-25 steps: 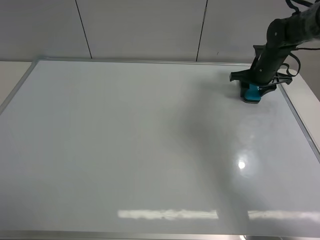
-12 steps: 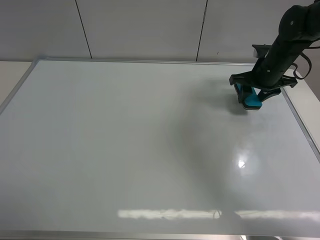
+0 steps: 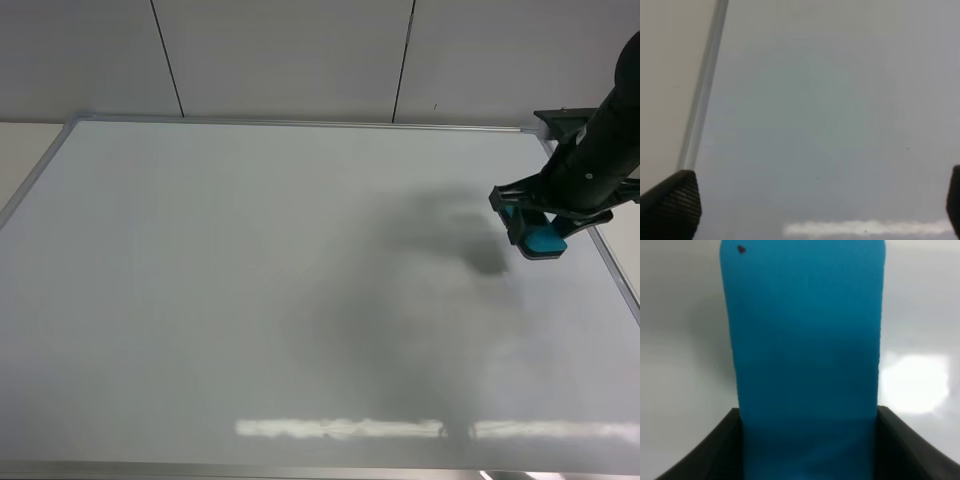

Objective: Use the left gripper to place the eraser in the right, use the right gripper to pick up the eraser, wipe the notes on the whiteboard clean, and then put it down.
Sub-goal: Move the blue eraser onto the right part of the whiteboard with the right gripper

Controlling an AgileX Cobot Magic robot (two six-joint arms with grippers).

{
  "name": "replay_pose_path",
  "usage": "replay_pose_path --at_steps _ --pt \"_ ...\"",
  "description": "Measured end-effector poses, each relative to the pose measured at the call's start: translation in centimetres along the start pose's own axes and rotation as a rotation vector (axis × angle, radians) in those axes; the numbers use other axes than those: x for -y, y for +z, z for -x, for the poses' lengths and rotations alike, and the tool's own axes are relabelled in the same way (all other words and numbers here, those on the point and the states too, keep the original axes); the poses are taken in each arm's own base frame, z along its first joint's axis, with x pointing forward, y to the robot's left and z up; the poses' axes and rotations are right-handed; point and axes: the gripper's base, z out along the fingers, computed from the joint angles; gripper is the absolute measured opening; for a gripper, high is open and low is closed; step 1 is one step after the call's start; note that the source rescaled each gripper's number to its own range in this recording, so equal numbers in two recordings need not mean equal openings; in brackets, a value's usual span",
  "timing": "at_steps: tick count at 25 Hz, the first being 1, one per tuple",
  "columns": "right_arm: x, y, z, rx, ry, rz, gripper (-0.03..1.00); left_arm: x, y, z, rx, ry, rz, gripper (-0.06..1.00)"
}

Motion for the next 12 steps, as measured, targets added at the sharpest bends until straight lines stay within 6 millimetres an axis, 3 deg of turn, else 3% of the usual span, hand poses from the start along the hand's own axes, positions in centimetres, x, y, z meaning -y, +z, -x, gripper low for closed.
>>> replay_pose_path --at_steps 4,12 --pt "0.5 1.1 -2.1 -0.009 -0.052 -0.043 0.02 0.0 0.0 0.0 0.0 0.0 0.0 1.0" --pt "0.6 2.7 -3.4 0.066 -0.087 -0.057 0.02 0.0 0.0 0.0 0.0 0.0 0.0 1.0"
